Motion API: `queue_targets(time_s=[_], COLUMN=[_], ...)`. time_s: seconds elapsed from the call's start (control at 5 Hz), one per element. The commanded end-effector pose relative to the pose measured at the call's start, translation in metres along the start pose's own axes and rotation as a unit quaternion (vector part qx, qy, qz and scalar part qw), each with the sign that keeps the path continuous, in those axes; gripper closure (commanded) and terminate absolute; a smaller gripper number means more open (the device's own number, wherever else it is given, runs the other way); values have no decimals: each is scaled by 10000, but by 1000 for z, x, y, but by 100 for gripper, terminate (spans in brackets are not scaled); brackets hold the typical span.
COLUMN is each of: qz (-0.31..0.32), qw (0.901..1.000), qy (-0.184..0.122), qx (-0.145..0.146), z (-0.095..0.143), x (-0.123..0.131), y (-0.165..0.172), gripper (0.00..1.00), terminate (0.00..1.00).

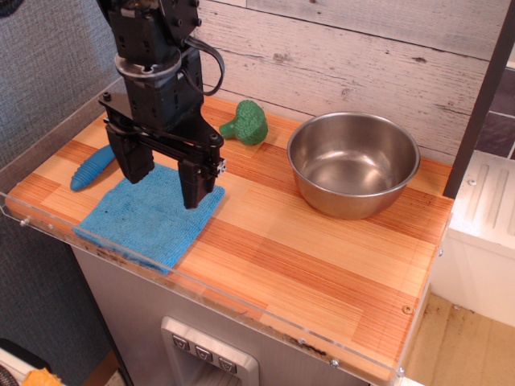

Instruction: Place the pan on top of the blue napkin.

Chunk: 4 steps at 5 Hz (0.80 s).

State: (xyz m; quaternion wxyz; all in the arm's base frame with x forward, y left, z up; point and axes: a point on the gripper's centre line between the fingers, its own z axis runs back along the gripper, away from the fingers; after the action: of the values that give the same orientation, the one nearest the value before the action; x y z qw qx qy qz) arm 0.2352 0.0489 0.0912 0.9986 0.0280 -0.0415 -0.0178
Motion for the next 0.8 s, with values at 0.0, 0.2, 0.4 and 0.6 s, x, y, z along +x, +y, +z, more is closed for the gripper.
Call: queue_targets(time_s=[0.0, 0.2, 0.4, 0.6], qz=[0, -198, -464, -795], qw=[10000, 9997, 9987, 9963], qy=[0, -118, -182, -327], qx=[0, -96, -48, -24], z=[0, 2, 2, 6], x=[0, 12, 29, 48], y=[0, -27, -57, -91], gripper=[0, 0, 0, 0], terminate=[0, 0, 0, 0])
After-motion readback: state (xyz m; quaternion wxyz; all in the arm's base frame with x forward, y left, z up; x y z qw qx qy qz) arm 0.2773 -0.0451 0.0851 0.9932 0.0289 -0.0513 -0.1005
